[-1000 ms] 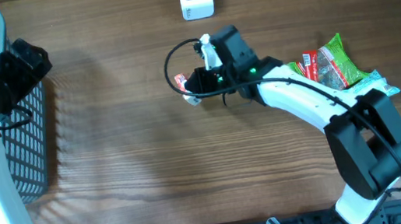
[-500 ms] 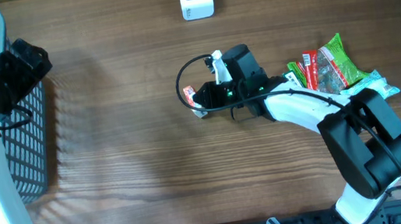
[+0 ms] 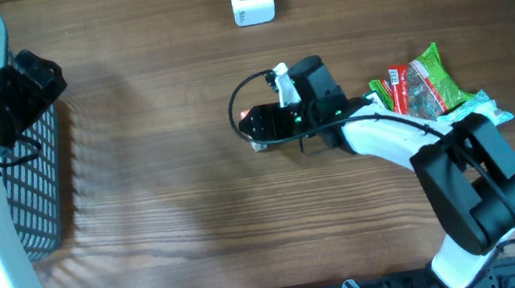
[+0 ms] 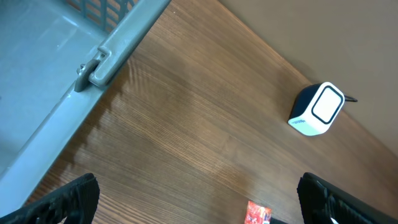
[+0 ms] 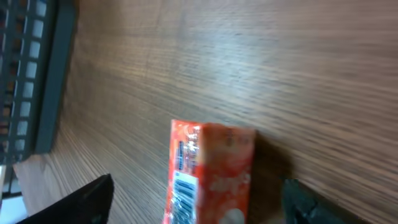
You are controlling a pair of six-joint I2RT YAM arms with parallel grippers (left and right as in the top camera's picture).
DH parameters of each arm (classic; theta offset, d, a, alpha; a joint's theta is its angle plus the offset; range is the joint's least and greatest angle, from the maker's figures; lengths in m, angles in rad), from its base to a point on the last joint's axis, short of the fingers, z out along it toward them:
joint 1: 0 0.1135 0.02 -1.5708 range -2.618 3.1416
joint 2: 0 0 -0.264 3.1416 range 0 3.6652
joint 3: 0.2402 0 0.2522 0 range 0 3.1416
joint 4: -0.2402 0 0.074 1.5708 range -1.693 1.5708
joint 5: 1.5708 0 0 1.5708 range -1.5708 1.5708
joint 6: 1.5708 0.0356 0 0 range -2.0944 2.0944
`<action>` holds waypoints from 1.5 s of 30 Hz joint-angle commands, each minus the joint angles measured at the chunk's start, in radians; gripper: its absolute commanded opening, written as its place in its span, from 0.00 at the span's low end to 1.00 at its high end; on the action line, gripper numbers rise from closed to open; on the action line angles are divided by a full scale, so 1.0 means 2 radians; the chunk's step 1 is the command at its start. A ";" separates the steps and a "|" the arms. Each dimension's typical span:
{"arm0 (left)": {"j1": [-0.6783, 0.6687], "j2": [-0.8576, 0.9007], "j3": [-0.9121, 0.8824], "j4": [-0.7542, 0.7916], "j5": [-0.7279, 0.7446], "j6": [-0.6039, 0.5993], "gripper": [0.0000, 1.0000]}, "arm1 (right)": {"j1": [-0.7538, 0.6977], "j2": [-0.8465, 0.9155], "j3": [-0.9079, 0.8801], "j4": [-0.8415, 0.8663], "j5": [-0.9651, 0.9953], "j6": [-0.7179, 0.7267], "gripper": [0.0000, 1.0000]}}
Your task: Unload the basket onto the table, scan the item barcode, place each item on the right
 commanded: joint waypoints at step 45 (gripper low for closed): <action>-0.002 -0.001 0.004 0.001 0.006 0.008 1.00 | -0.061 -0.120 0.005 -0.277 0.442 -0.058 0.14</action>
